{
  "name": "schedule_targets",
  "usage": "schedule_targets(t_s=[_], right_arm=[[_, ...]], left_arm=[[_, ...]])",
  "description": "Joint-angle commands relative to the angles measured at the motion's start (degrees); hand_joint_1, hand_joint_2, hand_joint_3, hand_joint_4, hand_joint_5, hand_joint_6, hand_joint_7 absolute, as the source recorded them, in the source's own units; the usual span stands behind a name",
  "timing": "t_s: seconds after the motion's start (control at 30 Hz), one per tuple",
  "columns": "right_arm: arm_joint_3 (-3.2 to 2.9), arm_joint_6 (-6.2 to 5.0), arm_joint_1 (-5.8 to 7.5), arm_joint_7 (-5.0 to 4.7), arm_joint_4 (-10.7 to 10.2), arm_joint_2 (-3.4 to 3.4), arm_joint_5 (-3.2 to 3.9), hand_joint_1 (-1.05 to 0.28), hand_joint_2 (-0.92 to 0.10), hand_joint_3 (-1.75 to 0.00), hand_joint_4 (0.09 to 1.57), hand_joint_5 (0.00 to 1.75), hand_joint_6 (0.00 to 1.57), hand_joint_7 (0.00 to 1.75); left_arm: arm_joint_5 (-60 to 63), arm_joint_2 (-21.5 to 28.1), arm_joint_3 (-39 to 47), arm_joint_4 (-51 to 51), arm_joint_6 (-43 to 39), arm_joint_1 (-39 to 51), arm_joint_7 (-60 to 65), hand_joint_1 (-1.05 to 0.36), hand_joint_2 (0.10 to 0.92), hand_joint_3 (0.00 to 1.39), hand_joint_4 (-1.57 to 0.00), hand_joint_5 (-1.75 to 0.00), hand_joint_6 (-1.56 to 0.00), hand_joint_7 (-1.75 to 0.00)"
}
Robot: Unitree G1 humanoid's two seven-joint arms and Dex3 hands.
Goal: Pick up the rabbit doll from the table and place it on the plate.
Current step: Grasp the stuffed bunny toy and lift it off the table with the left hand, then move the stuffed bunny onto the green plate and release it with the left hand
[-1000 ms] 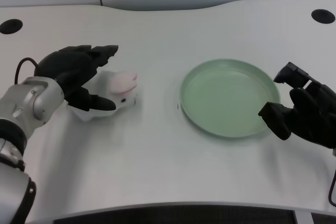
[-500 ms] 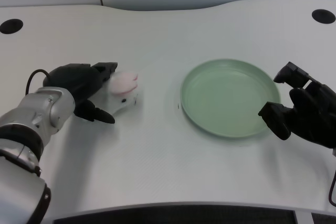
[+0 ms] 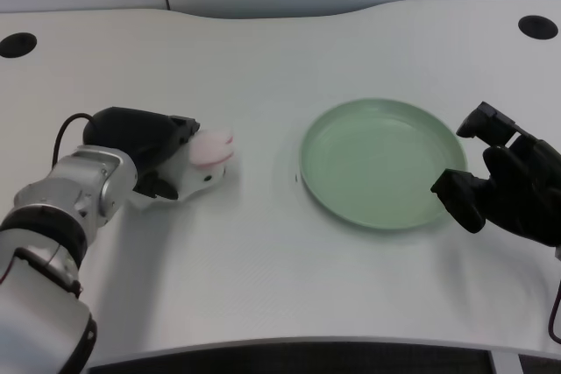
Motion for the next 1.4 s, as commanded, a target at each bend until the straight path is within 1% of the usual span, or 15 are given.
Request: schedule_targets(t_s=[0.03,0.1,0.23,0.4,0.5,0.63,0.77,0.83,0.93,1.0,1.1,1.17,1.27,1.3,1.4], right_arm=[[0.16,-0.38,0.52,0.33,-0.33,-0.54,0.3,-0.55,-0.92,-0.13,1.05,1.75,0.79,1.75],[0.22,-0.31,0.51,0.25,-0.33,-0.57,0.23,-0.56,-0.92,-0.12,1.05,1.75,0.79,1.75],[0.28,-0.31,0.51,0.25,-0.39,-0.5,0.22,-0.56,-0.92,-0.12,1.05,1.75,0.79,1.75],[-0.02,0.33,0.37,0.25,-0.22,-0.4,0.59,-0.56,-0.92,-0.11,1.05,1.75,0.8,1.75],[-0.12,0.21,0.32,0.24,-0.24,-0.47,0.66,-0.56,-0.92,-0.11,1.05,1.75,0.8,1.75],[-0.02,-0.98,0.59,0.54,-0.33,-0.54,0.45,-0.56,-0.92,-0.13,1.04,1.75,0.79,1.75],[0.18,-0.61,0.42,0.44,-0.19,-0.63,0.26,-0.57,-0.92,-0.13,1.05,1.75,0.79,1.75],[0.2,-0.38,0.33,0.37,-0.16,-0.56,0.3,-0.57,-0.92,-0.12,1.05,1.75,0.8,1.75],[0.04,0.72,0.14,0.49,-0.05,-0.41,0.61,-0.56,-0.91,-0.11,1.05,1.75,0.8,1.75],[0.04,0.97,0.16,0.43,-0.19,-0.36,0.63,-0.55,-0.91,-0.1,1.05,1.75,0.8,1.75],[0.07,0.23,0.4,0.52,-0.62,-0.18,0.61,-0.56,-0.91,-0.09,1.05,1.75,0.8,1.75],[0.1,0.09,0.44,0.46,-0.76,-0.18,0.58,-0.57,-0.92,-0.09,1.05,1.75,0.8,1.75],[0.08,0.25,0.4,0.72,-0.81,-0.17,0.66,-0.57,-0.92,-0.09,1.05,1.75,0.8,1.75],[0.04,0.32,0.37,0.86,-0.81,-0.15,0.73,-0.57,-0.92,-0.09,1.05,1.75,0.8,1.75],[0.01,0.04,0.42,1.25,-0.92,-0.05,0.8,-0.58,-0.92,-0.08,1.05,1.75,0.81,1.75]], left_arm=[[0.6,0.68,-0.8,0.98,0.48,-0.51,-1.45,-0.39,0.918,0.01,-0.84,-0.18,-0.73,-0.07],[0.51,0.68,-0.96,1.02,0.64,-0.86,-1.78,-0.37,0.918,0.01,-0.92,-0.24,-0.87,-0.08],[-1.32,0.85,0.42,0.85,-0.38,-3.21,-4.08,-0.37,0.921,0.01,-0.93,-0.25,-1.02,-0.11],[-2.44,1.69,1.68,0.51,-1.69,-6.14,-5.11,-0.27,0.912,0.0,-0.91,-0.24,-1.01,-0.09],[-2.58,2.4,1.86,0.21,-3.96,-7.77,-4.22,-0.22,0.888,0.0,-0.93,-0.25,-1.03,-0.09],[-3.15,2.55,2.17,-0.35,-6.35,-10.04,-3.52,-0.17,0.89,0.0,-0.94,-0.25,-1.03,-0.08],[-3.81,2.04,2.75,-0.67,-9.2,-11.33,-3.47,-0.12,0.88,0.0,-0.94,-0.24,-1.07,-0.09],[-4.3,1.48,3.21,-0.77,-10.32,-11.89,-3.73,-0.12,0.88,0.0,-0.94,-0.24,-1.08,-0.09],[-5.45,0.08,4.34,-1.02,-12.49,-12.69,-4.04,-0.13,0.878,0.0,-0.96,-0.25,-1.09,-0.09],[-6.1,-0.94,4.8,-1.07,-12.85,-13.07,-4.52,-0.15,0.889,0.01,-0.96,-0.27,-1.1,-0.09],[-6.38,-3.72,4.83,-1.38,-13.83,-14.02,-4.26,-0.17,0.896,0.01,-0.96,-0.29,-1.1,-0.08],[-6.27,-5.18,4.82,-1.51,-14.31,-14.33,-3.66,-0.18,0.891,0.0,-0.96,-0.3,-1.1,-0.08],[-5.99,-6.85,4.69,-1.6,-15.18,-14.34,-2.6,-0.17,0.879,0.0,-0.85,-0.61,-1.12,-0.07],[-5.95,-7.71,4.63,-1.62,-15.66,-14.27,-2.24,-0.17,0.899,0.0,-0.77,-0.78,-1.12,-0.06],[-5.58,-10.13,4.23,-1.51,-16.18,-14.28,-1.1,-0.17,0.916,0.0,-0.7,-0.94,-1.13,-0.07]])
